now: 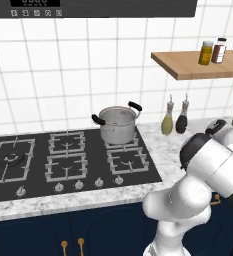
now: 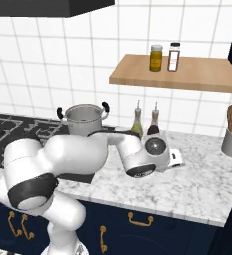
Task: Put the lime and lime in the pot. Retrieve the spatula and lightly stir the vegetables in the pot.
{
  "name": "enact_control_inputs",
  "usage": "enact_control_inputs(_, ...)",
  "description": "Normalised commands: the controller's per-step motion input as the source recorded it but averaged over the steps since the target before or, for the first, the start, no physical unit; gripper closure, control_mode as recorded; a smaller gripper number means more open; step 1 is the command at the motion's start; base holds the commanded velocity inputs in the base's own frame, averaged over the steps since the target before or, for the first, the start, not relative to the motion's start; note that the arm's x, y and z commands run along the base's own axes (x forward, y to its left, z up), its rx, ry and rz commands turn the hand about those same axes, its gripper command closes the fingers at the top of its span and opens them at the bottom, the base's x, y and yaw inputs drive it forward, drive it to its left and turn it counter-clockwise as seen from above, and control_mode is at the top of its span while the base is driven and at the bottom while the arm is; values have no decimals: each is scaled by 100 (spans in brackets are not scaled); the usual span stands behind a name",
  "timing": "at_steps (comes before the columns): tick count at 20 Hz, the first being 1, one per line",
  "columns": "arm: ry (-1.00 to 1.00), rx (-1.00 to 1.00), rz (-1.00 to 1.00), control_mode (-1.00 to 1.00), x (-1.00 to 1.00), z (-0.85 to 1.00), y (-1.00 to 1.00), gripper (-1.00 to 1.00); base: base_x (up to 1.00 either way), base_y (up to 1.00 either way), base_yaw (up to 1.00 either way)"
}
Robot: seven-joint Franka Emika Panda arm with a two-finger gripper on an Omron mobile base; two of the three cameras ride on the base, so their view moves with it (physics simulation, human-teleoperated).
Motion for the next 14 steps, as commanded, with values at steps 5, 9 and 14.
enact_control_inputs(5, -5, -50, 49, -100, -10, 100, 74, 100, 0, 0, 0)
enact_control_inputs(9, 4, -52, 31, -100, 4, 100, 67, 100, 0, 0, 0)
enact_control_inputs(14, 5, -53, 28, -100, 1, 100, 75, 100, 0, 0, 0)
